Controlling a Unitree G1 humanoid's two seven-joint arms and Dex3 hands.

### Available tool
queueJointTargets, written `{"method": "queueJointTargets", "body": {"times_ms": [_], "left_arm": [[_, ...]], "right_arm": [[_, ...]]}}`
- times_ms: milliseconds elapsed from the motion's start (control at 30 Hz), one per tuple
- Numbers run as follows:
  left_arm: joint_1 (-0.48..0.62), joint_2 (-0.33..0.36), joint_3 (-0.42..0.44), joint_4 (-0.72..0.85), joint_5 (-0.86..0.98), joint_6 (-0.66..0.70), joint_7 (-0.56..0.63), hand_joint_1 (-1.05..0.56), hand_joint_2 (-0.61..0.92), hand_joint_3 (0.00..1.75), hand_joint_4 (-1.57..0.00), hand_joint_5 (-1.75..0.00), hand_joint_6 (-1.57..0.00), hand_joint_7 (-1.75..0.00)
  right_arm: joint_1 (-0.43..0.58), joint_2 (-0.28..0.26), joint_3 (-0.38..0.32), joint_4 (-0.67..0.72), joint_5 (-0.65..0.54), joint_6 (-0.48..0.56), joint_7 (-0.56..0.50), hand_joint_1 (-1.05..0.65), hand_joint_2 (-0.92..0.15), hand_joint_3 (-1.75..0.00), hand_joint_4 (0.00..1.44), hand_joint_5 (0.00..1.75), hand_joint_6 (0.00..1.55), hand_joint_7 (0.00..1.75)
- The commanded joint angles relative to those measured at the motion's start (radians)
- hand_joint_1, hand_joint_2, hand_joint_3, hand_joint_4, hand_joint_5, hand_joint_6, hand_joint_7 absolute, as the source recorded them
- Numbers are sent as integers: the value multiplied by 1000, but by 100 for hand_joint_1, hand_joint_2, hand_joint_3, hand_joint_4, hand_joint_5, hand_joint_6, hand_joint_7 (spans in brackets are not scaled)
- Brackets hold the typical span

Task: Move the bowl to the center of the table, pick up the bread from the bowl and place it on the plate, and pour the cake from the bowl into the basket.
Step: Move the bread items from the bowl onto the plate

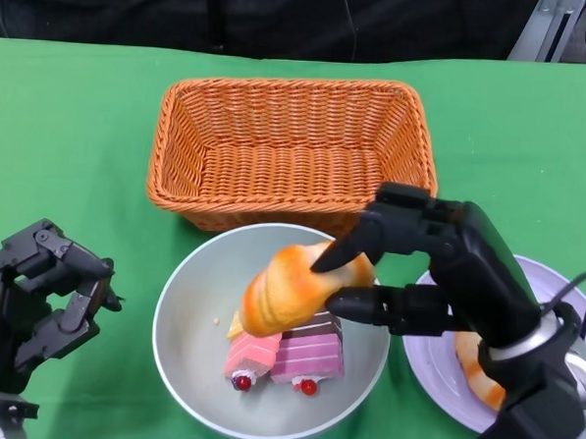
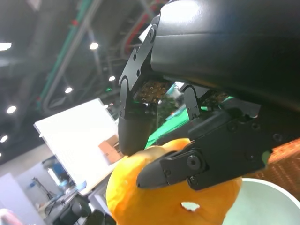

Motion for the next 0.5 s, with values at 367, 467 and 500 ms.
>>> {"method": "queueJointTargets", "body": {"times_ms": [367,467,500], "left_arm": [[9,19,2,-46,18,28,31,-9,67,82,-85,-155,-89,-122],[6,23,-1,-34,21,19,27,-10,66,83,-86,-156,-89,-122],[4,22,-1,-30,17,19,25,-10,66,84,-86,-156,-89,-122]], "right_arm": [[214,70,-162,-324,237,305,141,-25,-47,-114,78,174,77,142],[249,82,-182,-399,280,383,173,-18,-50,-117,79,175,72,150],[261,87,-191,-422,293,411,180,-17,-51,-118,79,175,70,151]]}}
